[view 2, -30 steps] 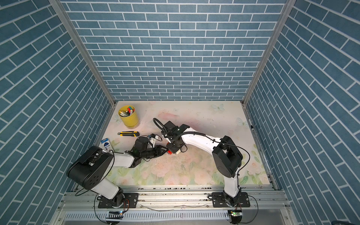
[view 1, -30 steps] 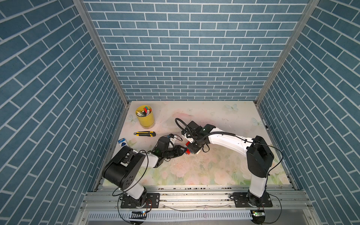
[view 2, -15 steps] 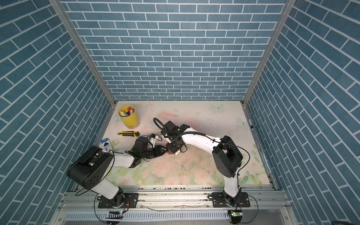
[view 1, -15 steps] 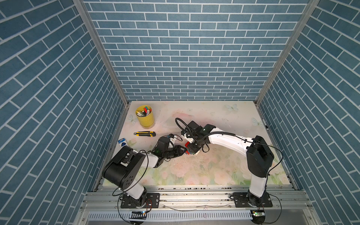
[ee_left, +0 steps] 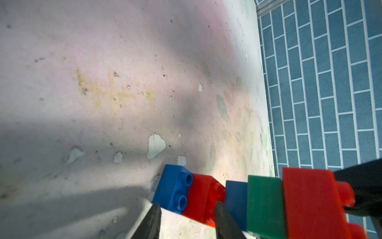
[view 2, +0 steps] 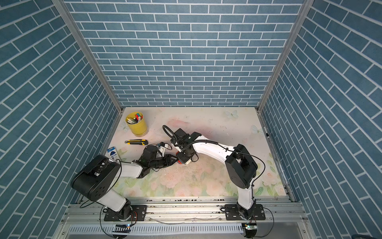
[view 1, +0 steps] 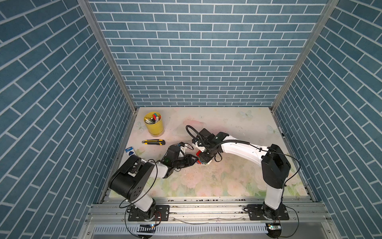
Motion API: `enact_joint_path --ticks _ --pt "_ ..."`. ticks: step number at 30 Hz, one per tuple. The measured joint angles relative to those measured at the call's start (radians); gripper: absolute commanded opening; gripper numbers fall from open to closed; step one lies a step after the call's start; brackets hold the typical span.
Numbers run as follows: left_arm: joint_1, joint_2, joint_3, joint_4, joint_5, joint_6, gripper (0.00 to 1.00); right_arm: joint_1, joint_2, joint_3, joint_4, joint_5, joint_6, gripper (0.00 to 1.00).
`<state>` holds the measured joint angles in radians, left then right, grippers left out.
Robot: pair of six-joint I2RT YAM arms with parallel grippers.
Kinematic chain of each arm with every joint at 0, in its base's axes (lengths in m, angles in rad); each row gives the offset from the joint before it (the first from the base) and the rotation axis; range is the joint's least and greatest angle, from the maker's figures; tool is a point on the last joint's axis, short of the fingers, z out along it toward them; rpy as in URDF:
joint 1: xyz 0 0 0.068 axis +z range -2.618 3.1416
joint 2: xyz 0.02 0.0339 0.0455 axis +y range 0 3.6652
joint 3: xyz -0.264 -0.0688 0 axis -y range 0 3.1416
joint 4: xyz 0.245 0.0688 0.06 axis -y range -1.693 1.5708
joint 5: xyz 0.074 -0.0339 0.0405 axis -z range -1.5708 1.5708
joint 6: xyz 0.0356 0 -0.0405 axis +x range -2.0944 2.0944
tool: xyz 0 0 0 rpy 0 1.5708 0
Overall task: Assemble the letter y with lego
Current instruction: Place the lego brick at the center of the board.
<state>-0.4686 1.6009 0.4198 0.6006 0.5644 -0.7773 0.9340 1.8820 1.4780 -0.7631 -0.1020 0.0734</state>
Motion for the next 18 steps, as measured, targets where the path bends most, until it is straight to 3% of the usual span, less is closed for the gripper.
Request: enact_joint_path --ticks 18 --pt "0.0 0.002 -0.001 0.005 0.003 0.0 0.43 0.008 0.014 0.019 -0.019 0.011 -0.029 0.31"
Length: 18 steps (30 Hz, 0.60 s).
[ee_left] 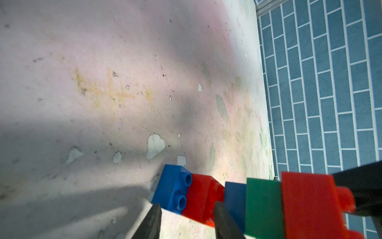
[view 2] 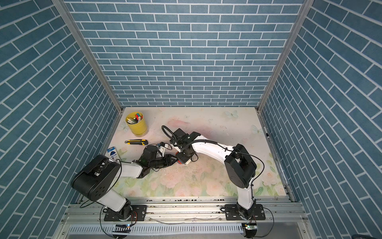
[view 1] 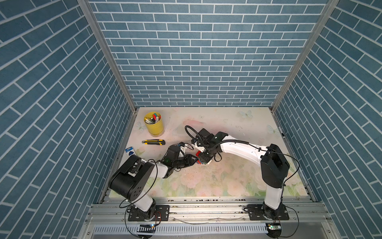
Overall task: Assemble the letter y with lego
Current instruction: Place the lego brick at the center of the board.
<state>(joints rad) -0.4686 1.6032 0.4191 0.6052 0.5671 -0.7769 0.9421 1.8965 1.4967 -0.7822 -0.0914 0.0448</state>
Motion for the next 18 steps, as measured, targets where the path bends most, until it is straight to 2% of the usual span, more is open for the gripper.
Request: enact_joint_path --ticks 18 --pt "0.002 0.007 -0.006 0.019 0.004 0.0 0.43 0.031 0.037 0.058 -0.043 0.079 -0.001 0.31"
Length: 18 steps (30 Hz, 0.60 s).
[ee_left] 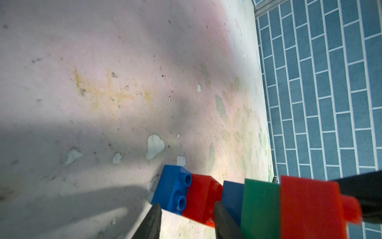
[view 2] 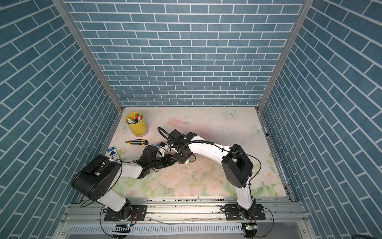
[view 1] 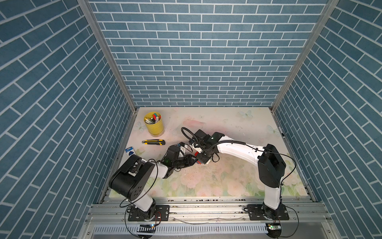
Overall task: Assemble the letter y with lego
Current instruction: Place the lego brick at the center of the board.
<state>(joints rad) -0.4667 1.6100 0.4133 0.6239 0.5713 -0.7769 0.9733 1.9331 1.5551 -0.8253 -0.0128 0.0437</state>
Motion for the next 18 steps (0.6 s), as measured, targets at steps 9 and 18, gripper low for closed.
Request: enact_joint_path --ticks 9,18 --pt "0.001 0.0 0.0 0.001 0.002 0.0 0.43 0.0 -0.003 -0.003 0.0 0.0 0.001 0.31" --pt "0.001 0.0 -0.001 0.003 0.002 0.0 0.43 -0.009 -0.021 -0.029 0.008 -0.023 0.002 0.31"
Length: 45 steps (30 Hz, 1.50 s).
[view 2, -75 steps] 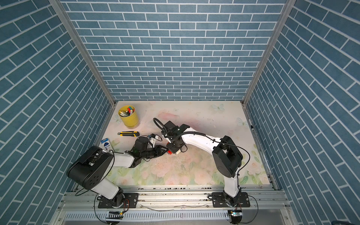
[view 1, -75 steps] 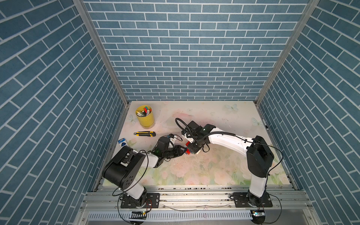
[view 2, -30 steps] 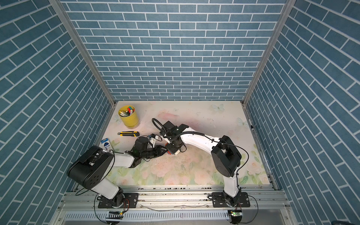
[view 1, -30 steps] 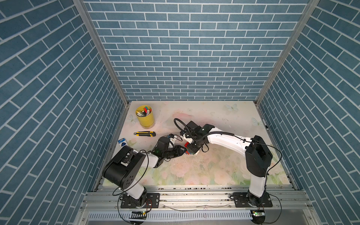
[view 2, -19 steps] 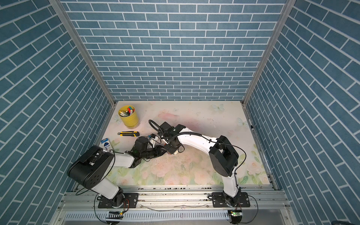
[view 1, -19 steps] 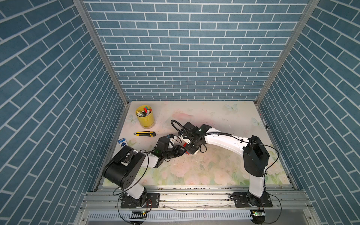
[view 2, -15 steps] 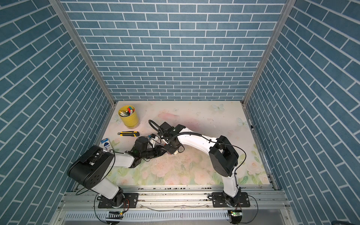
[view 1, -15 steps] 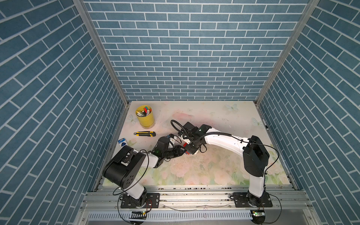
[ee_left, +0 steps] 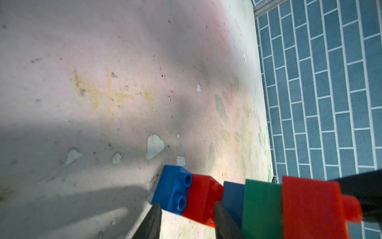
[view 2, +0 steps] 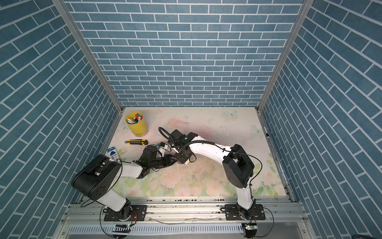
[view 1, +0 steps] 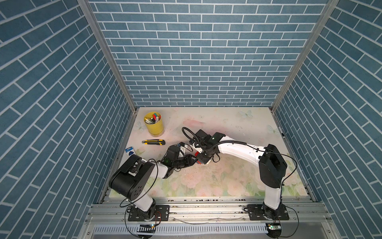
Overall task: Assemble the letter y with lego
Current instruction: Place the lego brick at the center of the board.
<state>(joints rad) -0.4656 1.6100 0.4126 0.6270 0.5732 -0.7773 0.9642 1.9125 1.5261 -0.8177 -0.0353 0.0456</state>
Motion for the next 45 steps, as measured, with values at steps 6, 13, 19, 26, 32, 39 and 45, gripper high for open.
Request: enact_joint_path --ticks 6,13,19,26,32,39,45 --pt "0.0 0.001 0.0 0.002 0.001 0.0 0.43 -0.01 -0.013 -0.014 -0.026 -0.01 0.002 0.32" --pt "0.001 0.005 -0.001 0.005 0.002 0.0 0.43 -0.034 -0.013 -0.028 -0.035 0.005 0.002 0.32" --pt "0.001 0.006 -0.003 0.011 0.003 0.0 0.43 -0.039 -0.013 -0.036 -0.004 -0.005 0.008 0.32" --pt "0.001 -0.003 0.003 -0.007 0.001 0.003 0.43 -0.075 -0.033 -0.086 0.031 -0.006 0.026 0.33" --pt "0.001 -0.027 0.029 -0.092 -0.006 0.017 0.44 -0.132 -0.082 -0.132 0.05 0.006 0.055 0.34" --pt "0.0 -0.058 0.08 -0.24 -0.021 0.044 0.48 -0.196 -0.115 -0.24 0.099 0.034 0.089 0.35" --pt "0.001 -0.08 0.116 -0.348 -0.049 0.056 0.53 -0.232 -0.115 -0.29 0.143 0.057 0.116 0.37"
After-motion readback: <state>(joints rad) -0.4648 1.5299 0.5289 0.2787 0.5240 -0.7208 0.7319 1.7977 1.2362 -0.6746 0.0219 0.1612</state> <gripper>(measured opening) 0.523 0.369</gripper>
